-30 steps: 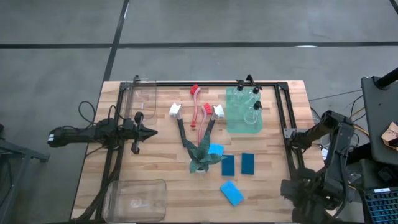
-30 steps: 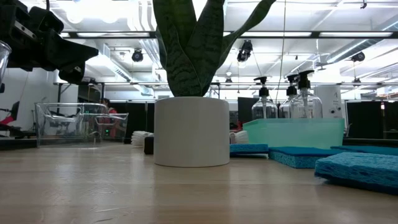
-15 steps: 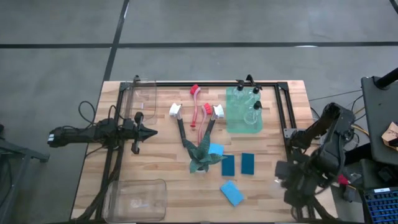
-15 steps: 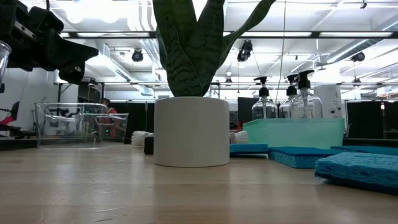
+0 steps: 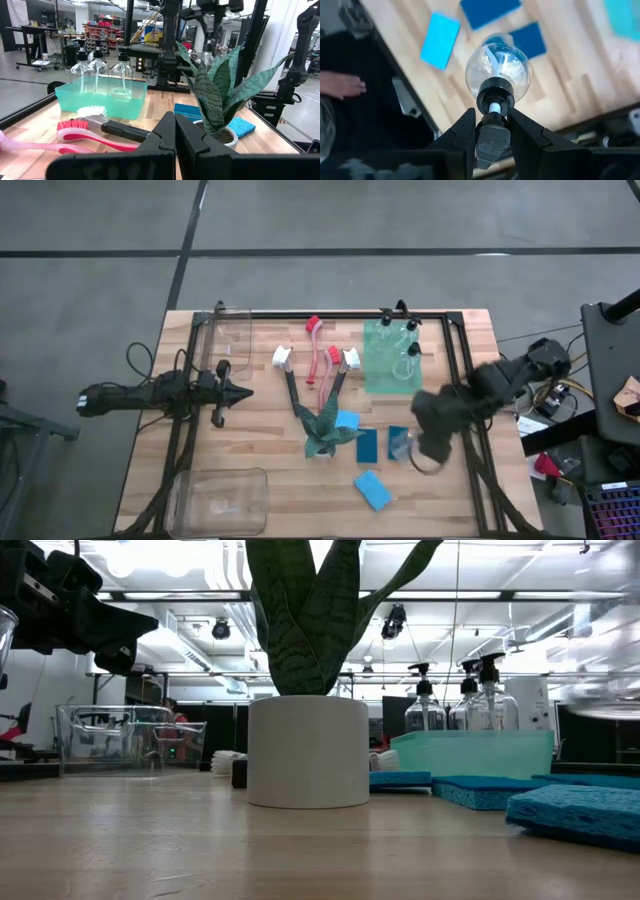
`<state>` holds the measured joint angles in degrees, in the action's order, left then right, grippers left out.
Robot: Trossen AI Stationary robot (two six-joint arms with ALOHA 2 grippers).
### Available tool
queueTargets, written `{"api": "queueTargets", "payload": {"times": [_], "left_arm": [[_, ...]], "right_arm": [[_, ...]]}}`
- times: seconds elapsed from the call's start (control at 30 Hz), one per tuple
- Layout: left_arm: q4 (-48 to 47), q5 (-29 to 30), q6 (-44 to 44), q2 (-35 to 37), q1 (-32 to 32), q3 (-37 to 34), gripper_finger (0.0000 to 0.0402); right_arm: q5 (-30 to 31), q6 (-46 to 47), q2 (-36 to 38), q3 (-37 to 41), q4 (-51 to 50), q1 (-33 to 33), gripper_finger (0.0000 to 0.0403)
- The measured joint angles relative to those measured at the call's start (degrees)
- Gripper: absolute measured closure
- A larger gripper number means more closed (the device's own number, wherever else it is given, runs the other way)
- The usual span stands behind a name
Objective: Pick & Place Kitchen Sink Supplies
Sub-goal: Put the soap dispenser into the green bin
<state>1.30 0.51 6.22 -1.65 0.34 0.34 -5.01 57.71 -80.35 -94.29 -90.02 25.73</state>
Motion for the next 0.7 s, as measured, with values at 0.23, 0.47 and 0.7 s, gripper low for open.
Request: {"api": "queueTargets", "payload": {"times": [0.23, 0.47, 0.7], "left_arm": [[0.00, -0.02, 0.00, 0.00, 0.00, 0.00, 0.0401], [-0.01, 0.00, 0.00, -0.02, 0.00, 0.00, 0.0401], [-0.02, 0.00, 0.00, 0.00, 0.02, 0.00, 0.0401]], "right_arm": [[-0.24, -8.36, -1.41, -1.08, 0.07, -15.79, 0.0313], [-2.96, -14.31, -2.04, -1.19, 0.02, -30.37, 0.0313], [-3.33, -18.08, -2.28, -1.19, 0.53, -41.60, 0.0312]]}}
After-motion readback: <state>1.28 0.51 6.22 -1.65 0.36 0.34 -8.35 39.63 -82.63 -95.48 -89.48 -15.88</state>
